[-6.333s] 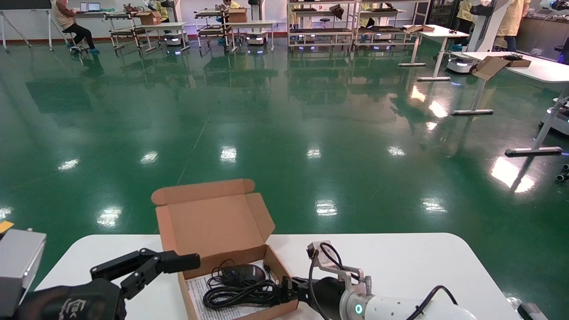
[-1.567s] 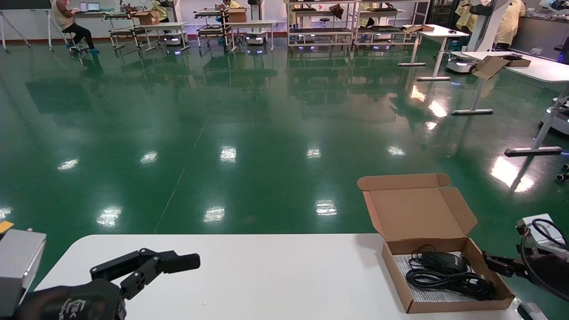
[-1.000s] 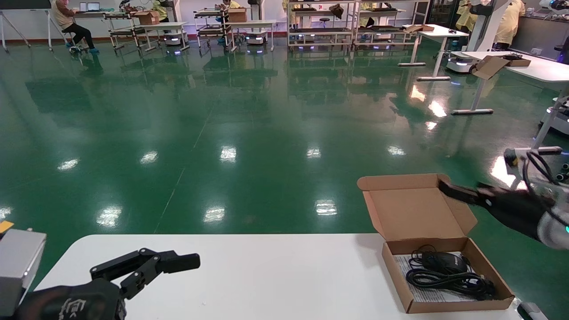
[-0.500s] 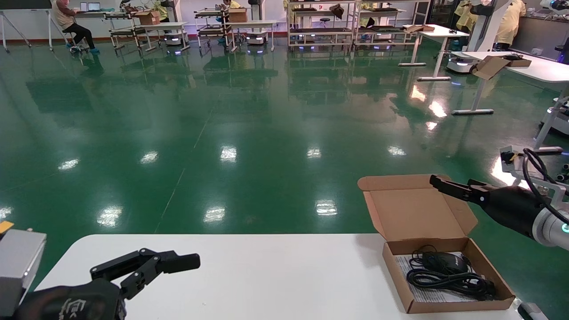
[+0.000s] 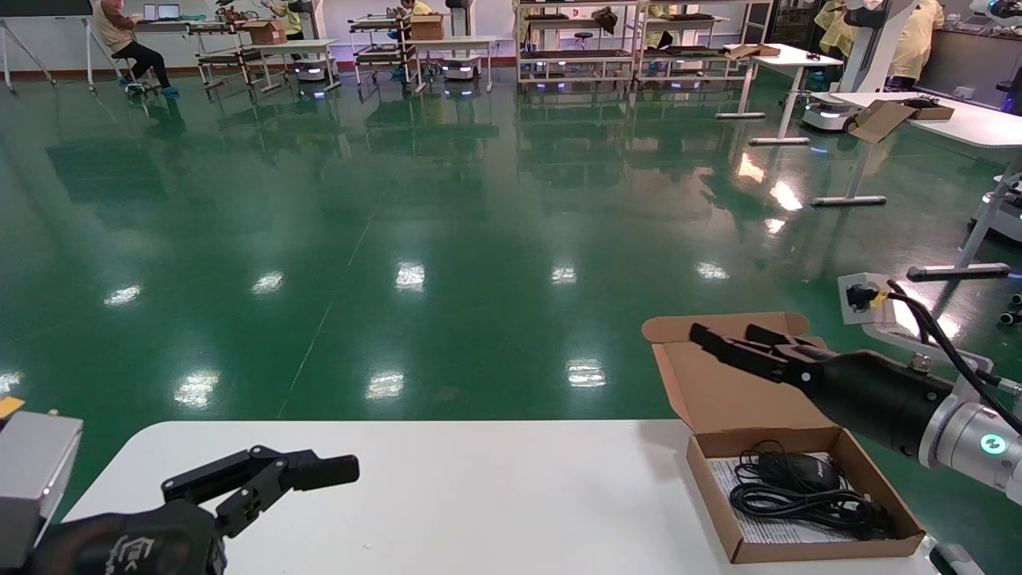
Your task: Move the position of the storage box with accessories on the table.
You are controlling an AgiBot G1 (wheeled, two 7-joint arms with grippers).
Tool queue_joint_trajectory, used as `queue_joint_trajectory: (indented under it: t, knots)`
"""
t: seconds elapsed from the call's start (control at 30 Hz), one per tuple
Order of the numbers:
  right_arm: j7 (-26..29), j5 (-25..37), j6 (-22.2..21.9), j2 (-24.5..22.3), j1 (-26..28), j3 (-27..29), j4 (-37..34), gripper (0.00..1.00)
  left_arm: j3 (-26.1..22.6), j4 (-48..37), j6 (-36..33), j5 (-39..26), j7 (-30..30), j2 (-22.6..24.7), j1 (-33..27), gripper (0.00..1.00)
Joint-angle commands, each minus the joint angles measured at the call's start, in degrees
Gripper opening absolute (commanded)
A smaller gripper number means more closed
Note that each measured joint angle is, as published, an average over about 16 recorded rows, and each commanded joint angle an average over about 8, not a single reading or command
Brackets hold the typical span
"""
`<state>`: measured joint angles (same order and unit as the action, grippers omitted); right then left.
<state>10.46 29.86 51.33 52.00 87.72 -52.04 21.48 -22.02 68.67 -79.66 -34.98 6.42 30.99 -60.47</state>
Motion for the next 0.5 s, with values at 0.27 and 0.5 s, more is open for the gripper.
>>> queue_joint_trajectory:
  t: [0.27, 0.5]
  knots:
    - [0.1, 2.4, 7.0, -3.4, -5.3, 7.3, 10.5, 1.00, 0.0, 0.0, 0.0, 0.0, 0.0, 0.0, 0.0, 1.00]
    - [0.1, 4.3, 12.4, -6.1, -9.4, 13.0, 18.7, 1.00, 0.0, 0.0, 0.0, 0.0, 0.0, 0.0, 0.0, 1.00]
